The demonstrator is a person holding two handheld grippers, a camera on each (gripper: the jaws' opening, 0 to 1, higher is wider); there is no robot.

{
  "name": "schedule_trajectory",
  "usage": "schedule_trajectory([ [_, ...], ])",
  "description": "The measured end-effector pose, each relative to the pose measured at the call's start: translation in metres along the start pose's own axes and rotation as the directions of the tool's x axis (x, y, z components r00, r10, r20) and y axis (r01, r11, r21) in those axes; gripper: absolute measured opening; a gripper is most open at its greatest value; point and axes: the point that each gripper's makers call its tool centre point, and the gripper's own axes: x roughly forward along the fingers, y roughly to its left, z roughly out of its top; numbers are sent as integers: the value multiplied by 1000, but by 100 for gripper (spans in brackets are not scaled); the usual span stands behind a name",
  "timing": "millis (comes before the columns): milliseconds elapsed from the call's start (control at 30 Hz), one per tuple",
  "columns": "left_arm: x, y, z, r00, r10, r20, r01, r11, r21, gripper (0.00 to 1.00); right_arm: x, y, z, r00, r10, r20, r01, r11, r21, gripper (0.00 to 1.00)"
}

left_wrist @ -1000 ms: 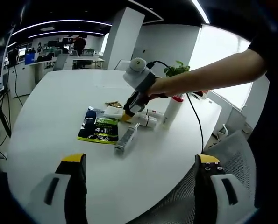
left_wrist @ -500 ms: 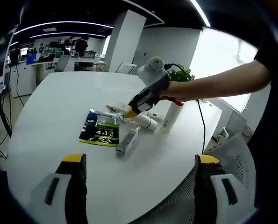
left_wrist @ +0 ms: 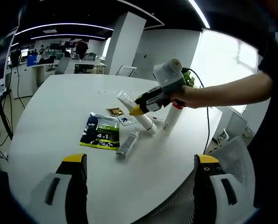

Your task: Arrange the skincare products in the storage area until every visible bottle or jar stands upright without overlapping.

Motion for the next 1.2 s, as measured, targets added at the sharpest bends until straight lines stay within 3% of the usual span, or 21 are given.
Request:
schedule_trajectory([
  [300,-5,-8,18,999,-2,32,3,1000,-11,87,-24,6,2,998,-26,56,25,999,20,29],
  [833,-9,-26,30,997,-32,71,34,999,-22,86,-66,26,1,985,-75,155,61,994,95,29],
  [1200,-16,-29,42,992,-22,121,29,998,-57,85,-86,70,14,973,-37,226,17,996,88,29],
])
